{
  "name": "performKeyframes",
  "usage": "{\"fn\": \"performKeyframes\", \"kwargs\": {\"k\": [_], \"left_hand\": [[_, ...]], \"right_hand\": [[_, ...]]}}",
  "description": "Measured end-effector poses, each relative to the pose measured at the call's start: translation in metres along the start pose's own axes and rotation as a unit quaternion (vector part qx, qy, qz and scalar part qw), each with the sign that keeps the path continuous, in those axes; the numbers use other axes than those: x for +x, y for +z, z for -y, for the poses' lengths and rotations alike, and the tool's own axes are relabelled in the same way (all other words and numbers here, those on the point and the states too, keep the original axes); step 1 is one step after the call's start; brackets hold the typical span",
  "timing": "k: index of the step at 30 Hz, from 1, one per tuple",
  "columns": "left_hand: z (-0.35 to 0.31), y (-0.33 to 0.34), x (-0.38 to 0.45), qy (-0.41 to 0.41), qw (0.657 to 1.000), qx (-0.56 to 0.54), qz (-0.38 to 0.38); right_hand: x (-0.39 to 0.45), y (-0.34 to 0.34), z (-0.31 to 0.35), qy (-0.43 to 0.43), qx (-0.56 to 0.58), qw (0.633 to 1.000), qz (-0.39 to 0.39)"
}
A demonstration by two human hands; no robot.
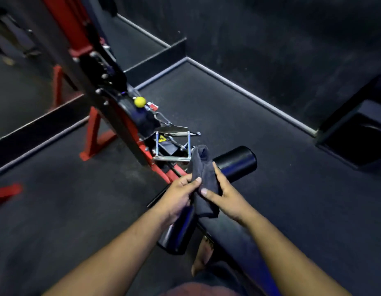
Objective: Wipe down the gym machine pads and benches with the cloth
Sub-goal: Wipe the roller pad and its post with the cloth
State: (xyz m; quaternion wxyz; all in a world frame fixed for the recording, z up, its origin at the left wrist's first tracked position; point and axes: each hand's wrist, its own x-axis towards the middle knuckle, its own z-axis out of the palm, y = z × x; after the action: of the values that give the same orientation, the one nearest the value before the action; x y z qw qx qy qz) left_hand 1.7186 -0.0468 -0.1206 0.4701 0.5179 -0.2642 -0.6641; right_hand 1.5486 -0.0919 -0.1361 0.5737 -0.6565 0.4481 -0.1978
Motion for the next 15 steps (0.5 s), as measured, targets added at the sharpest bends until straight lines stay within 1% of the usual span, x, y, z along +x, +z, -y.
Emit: {"fn": "performKeyframes", "kwargs": {"k": [2,4,6,10,12,15], "left_hand": [[-0.001,-0.014,-0.031,0.036,0.999,0.013,-0.033],[0.001,-0.029,-0.065,0.081,0.994,0.022,-0.073],[-0.001,-0.037,-0.088,0.098,0.988,0.044,-0.108],[-0.001,-0.069,-0.161,0.143,0.961,0.121,-0.204],[0.003,-0.088,-0.202,0.137,0.937,0.210,-0.244],[0.019,-0.116,-0.264,0.077,0.886,0.351,-0.294]], "right_hand": [[-0.016,0.020,0.009,-0.045,-0.062,0.997,0.021],[-0.035,0.048,0.027,-0.078,-0.099,0.992,0.028],[-0.042,0.065,0.037,-0.071,-0.088,0.994,-0.012],[-0.060,0.091,0.064,-0.094,-0.045,0.991,-0.084],[-0.064,0.092,0.075,-0.100,-0.025,0.990,-0.096],[-0.067,0.080,0.091,-0.102,-0.024,0.990,-0.099]]}}
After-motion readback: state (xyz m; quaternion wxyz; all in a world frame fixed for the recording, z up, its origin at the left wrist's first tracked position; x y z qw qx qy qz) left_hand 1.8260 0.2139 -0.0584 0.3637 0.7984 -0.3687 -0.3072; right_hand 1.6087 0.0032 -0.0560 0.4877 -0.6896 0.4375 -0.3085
